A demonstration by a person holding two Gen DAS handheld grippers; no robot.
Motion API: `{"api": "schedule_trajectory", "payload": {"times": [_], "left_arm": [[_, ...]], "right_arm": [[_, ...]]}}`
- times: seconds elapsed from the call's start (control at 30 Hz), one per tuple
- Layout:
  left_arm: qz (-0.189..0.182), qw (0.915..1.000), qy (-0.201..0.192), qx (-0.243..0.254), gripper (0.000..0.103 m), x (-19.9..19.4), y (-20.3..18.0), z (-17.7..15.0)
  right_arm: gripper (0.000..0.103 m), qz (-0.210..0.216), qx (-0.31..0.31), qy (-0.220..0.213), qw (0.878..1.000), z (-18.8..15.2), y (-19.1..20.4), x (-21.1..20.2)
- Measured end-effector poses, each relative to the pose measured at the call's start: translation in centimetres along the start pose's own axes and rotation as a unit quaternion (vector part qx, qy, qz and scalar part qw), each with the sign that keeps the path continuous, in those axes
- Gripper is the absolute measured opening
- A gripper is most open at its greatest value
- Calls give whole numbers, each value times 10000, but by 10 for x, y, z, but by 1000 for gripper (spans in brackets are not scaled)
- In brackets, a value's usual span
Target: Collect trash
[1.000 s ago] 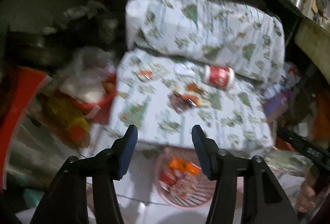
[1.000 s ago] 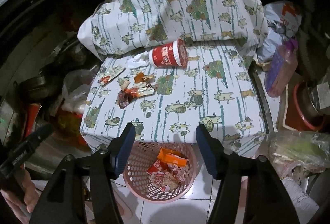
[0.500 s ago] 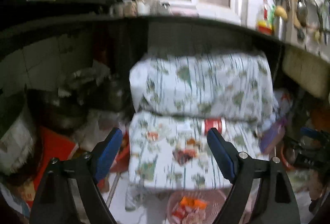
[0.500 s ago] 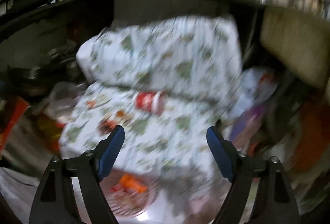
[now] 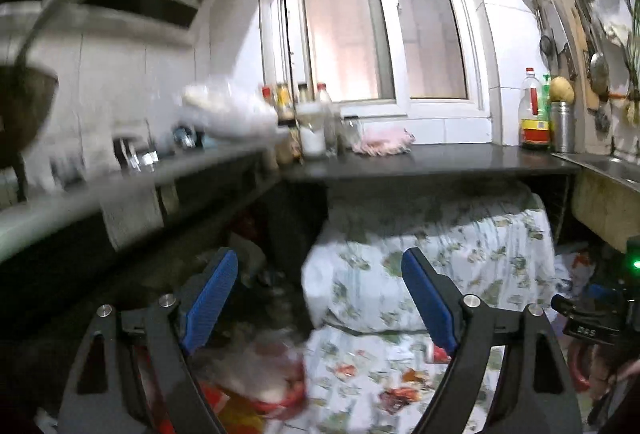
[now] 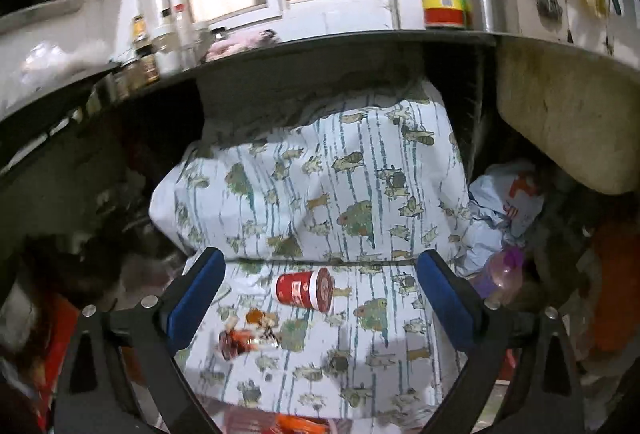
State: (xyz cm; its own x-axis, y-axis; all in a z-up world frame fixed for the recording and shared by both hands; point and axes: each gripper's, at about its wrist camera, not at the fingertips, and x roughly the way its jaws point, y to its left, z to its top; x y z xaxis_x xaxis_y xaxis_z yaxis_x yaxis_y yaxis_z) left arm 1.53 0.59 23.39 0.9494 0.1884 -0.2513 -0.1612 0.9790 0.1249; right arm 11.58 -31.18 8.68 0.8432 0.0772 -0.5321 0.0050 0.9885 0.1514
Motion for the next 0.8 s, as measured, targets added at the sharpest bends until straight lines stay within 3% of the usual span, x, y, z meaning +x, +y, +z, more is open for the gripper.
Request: {"api": "schedule_trajectory", "payload": {"times": [0.13,0.27,0.37,0.53,0.7,0.8], "left_arm": [[-12,10000,15,37,86,-2,-13,16],[-266,9991,315,-106,87,32,-29,2],[-639,9959,533,-354,87,72,-33,-27],[-708,9928,893,-375,87,131,-35,-77],[-546,9897,1280,-348,87,195,-29,-123],[-380,9875,1518,-172,87,232,-30,-148]], "right_arm": [[96,22,-99,152,9998,7,9,29],[96,184,-129,439,9988,8,13,60],[96,239,-196,534,9981,7,14,83],[96,418,-134,949,9945,-6,13,136],[96,298,219,1520,9877,-31,1,201],[89,449,563,1862,9799,-45,-10,238]]}}
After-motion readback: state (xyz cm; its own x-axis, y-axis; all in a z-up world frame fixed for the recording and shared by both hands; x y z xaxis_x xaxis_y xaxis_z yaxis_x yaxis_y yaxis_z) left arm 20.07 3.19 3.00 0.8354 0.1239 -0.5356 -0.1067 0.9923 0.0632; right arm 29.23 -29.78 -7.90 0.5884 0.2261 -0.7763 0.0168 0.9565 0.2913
